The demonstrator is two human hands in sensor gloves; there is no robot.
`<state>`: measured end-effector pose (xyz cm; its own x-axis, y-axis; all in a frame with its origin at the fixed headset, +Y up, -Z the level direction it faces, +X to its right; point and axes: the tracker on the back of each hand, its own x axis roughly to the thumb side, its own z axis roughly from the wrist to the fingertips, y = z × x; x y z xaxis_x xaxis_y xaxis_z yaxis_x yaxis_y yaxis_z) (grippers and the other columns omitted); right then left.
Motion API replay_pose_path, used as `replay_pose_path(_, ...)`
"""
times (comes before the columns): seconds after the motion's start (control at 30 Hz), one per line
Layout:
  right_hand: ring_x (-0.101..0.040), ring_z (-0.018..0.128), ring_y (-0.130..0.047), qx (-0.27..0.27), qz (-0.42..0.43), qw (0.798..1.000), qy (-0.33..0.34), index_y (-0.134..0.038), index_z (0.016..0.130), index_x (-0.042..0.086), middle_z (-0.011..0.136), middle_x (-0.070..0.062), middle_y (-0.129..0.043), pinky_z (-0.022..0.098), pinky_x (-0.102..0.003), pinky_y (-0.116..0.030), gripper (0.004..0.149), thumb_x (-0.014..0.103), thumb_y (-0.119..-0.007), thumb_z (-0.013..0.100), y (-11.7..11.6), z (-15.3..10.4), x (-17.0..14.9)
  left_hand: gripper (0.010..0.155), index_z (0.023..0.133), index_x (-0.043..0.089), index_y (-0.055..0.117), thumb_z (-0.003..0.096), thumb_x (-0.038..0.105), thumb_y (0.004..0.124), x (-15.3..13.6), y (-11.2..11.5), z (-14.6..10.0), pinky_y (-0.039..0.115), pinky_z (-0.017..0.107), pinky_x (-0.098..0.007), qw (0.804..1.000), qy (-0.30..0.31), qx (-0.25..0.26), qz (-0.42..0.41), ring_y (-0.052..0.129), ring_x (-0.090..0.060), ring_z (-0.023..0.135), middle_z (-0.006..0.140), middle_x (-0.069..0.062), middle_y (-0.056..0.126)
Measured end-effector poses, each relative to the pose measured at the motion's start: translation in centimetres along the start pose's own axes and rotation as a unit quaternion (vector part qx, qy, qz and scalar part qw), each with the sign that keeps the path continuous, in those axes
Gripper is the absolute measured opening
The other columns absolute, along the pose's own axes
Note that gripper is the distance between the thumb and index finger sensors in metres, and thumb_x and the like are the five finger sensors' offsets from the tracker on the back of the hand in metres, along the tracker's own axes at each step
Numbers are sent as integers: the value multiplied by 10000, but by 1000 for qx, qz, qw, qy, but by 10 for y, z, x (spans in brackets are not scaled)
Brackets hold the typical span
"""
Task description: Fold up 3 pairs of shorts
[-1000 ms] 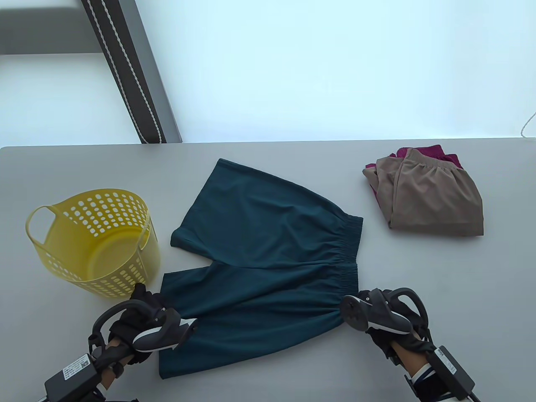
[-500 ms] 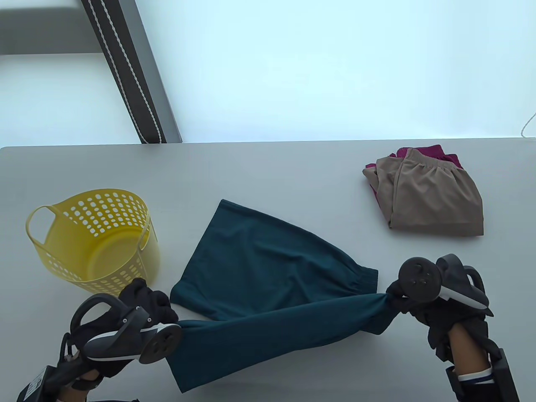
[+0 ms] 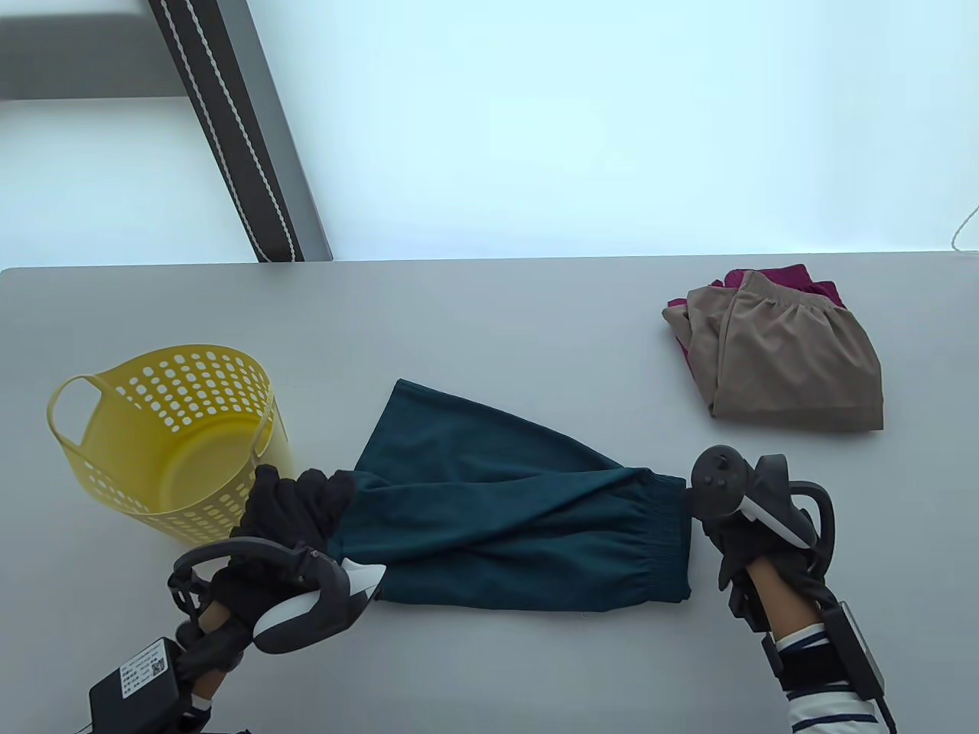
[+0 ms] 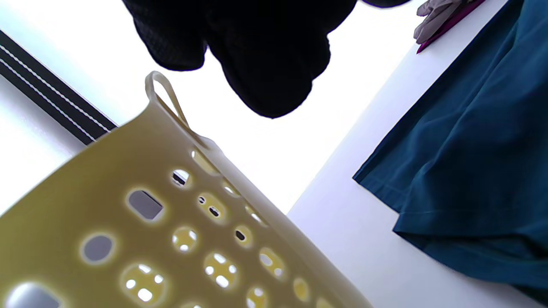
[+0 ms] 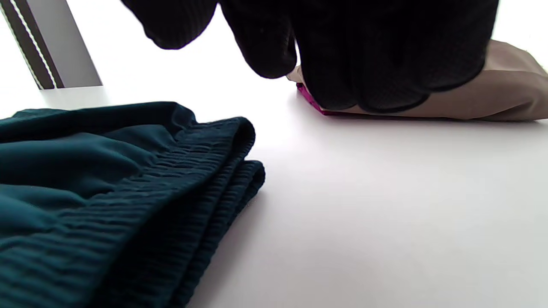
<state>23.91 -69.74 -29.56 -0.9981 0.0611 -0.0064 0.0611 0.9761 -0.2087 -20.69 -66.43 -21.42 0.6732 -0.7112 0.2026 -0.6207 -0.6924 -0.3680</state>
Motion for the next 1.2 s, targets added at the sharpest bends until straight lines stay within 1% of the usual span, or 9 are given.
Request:
replay_pose_path(0.13,-493,529,-994,41,37,998,2,-606,938,-92,734,-323,-883,348,-530,-840,778,527,-540,472,-8,-7,2,484,961,349,558,489,456,539,3,-7,-19,800,680,-410,994,40,1,-106,1022,-17,601,854,145,875)
replay_pose_path(0.23,-535,495,-992,124,10,992,-7,-574,936,-185,714,-395,-865,307,-535,-859,912,591,-483,463,-28,-4,11,476,952,360,564,487,457,538,11,1,-21,805,679,-402,991,53,-17,-118,1025,6,593,843,157,880)
replay_pose_path(0.33,-563,482,-974,223,-51,973,-15,-531,946,-222,681,-482,-796,286,-520,-885,994,638,-434,457,-56,-2,24,473,942,363,576,481,458,542,21,16,-21,809,677,-398,991,67,-49,-102,1029,12,584,829,164,888)
replay_pose_path(0.43,-522,399,-1022,188,-157,969,-30,-532,891,-281,607,-498,-820,245,-460,-928,959,587,-443,493,-69,-3,46,472,936,364,586,477,463,546,27,26,-22,809,676,-400,989,91,-73,-91,1034,2,575,816,167,897)
replay_pose_path(0.57,-498,337,-1041,140,-103,983,-60,-637,833,-288,550,-477,-862,205,-447,-933,859,507,-580,512,-65,0,45,473,935,361,592,475,465,547,27,29,-21,809,674,-402,987,96,-80,-97,1035,2,571,811,163,901)
replay_pose_path(0.67,-390,301,-1076,95,-106,985,-102,-657,822,-263,520,-372,-914,192,-384,-939,800,463,-659,485,-60,4,30,471,931,361,600,475,466,548,27,28,-22,809,674,-403,986,98,-84,-104,1037,0,566,804,163,906)
replay_pose_path(0.9,-269,281,-1037,72,119,978,-156,-692,849,-89,550,-266,-898,204,-350,-888,619,338,-809,417,-48,8,-18,459,914,372,617,469,468,562,27,24,-24,815,670,-397,986,107,-78,-100,1041,8,548,776,176,918)
replay_pose_path(1.0,-280,292,-1034,42,166,972,-160,-713,845,-61,563,-261,-899,213,-363,-885,560,283,-825,419,-28,3,-31,462,916,369,618,468,468,562,26,21,-26,814,670,-397,986,109,-71,-103,1041,6,547,778,173,918)
replay_pose_path(1.2,-291,306,-1033,-73,153,975,-142,-726,855,-45,575,-256,-903,228,-375,-881,557,279,-845,418,29,-13,-28,463,917,370,618,468,470,562,27,16,-27,813,672,-397,986,115,-59,-101,1041,6,550,780,173,918)
